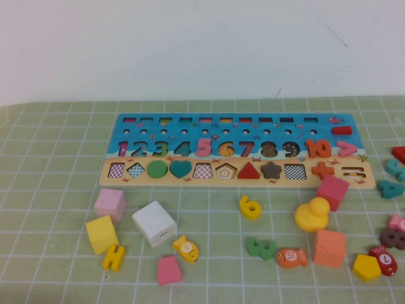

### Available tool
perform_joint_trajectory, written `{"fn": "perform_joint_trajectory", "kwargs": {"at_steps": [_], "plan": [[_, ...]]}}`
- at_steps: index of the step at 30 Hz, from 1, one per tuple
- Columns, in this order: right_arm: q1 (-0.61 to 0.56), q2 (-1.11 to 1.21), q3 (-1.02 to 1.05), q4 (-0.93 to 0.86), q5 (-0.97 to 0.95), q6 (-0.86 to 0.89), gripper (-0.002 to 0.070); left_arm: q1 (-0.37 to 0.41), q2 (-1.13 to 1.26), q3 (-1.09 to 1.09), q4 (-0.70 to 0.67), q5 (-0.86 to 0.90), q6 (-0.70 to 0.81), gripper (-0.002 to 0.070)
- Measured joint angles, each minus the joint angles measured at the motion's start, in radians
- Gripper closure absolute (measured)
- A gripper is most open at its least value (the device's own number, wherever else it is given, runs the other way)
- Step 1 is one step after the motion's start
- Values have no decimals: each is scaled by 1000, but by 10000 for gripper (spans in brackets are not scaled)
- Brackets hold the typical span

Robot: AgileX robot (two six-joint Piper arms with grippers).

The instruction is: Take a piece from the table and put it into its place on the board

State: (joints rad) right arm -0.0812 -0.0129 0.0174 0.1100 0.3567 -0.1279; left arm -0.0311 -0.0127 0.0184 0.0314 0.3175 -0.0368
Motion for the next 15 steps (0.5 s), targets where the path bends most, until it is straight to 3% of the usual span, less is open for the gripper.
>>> {"fn": "perform_joint_trajectory", "kwargs": {"at_steps": [15], "plan": [[0,0,0,0,0,0,679,0,0,0,14,-9,2,677]]}}
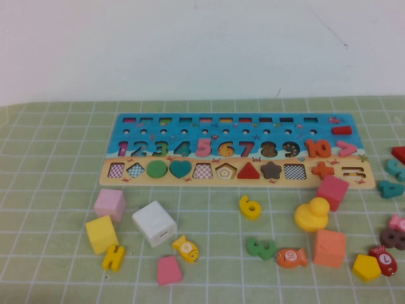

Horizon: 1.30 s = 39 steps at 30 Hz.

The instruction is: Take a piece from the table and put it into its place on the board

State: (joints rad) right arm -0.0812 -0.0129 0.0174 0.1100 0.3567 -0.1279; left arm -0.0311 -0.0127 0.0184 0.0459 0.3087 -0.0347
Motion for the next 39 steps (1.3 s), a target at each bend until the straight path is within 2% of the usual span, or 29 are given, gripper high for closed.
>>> {"fn": "perform_joint_trajectory", "kwargs": {"at_steps": [5,22,25,26,28,31,34,39], "plan": [[0,0,0,0,0,0,679,0,0,2,4,-87,0,677],[0,0,0,0,0,0,679,0,0,2,-16,-871,-32,677],[0,0,0,0,0,0,679,0,-1,2,-30,-942,-49,677],[0,0,0,0,0,0,679,0,-3,0,-31,-918,-49,677],[0,0,0,0,0,0,679,0,-2,-40,-32,-756,-66,677],[0,0,0,0,0,0,679,0,9,-189,-34,-471,-77,677],[0,0,0,0,0,0,679,0,73,-345,-34,-282,-79,677],[0,0,0,0,0,0,679,0,263,-539,-26,-174,-75,677]]}}
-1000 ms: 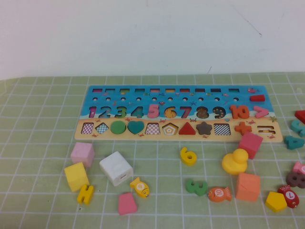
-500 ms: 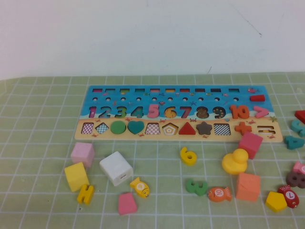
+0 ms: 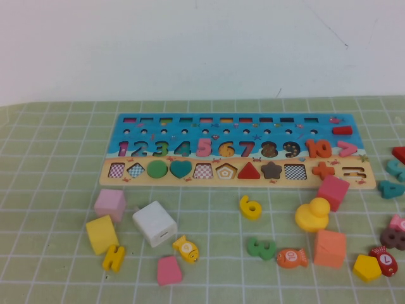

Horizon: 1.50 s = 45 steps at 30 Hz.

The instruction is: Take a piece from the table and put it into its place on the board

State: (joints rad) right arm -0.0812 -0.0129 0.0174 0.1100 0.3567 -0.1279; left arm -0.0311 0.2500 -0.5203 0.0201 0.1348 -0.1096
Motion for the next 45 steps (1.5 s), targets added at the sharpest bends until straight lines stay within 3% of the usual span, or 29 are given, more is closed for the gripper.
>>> {"fn": "perform_joint_trajectory", "kwargs": {"at_steps": [9,14,17,25,32,41,45], "plan": [[0,0,0,0,0,0,679,0,278,-38,1,-90,-48,677],[0,0,0,0,0,0,679,0,473,-166,-28,101,-154,677],[0,0,0,0,0,0,679,0,610,-262,-86,198,-79,677],[0,0,0,0,0,0,679,-5,884,-501,-383,366,298,677],[0,0,0,0,0,0,679,-147,1062,-662,-417,448,454,677],[0,0,0,0,0,0,679,-418,1254,-718,-478,487,437,677],[0,0,0,0,0,0,679,-512,1343,-720,-501,472,348,677]]}}
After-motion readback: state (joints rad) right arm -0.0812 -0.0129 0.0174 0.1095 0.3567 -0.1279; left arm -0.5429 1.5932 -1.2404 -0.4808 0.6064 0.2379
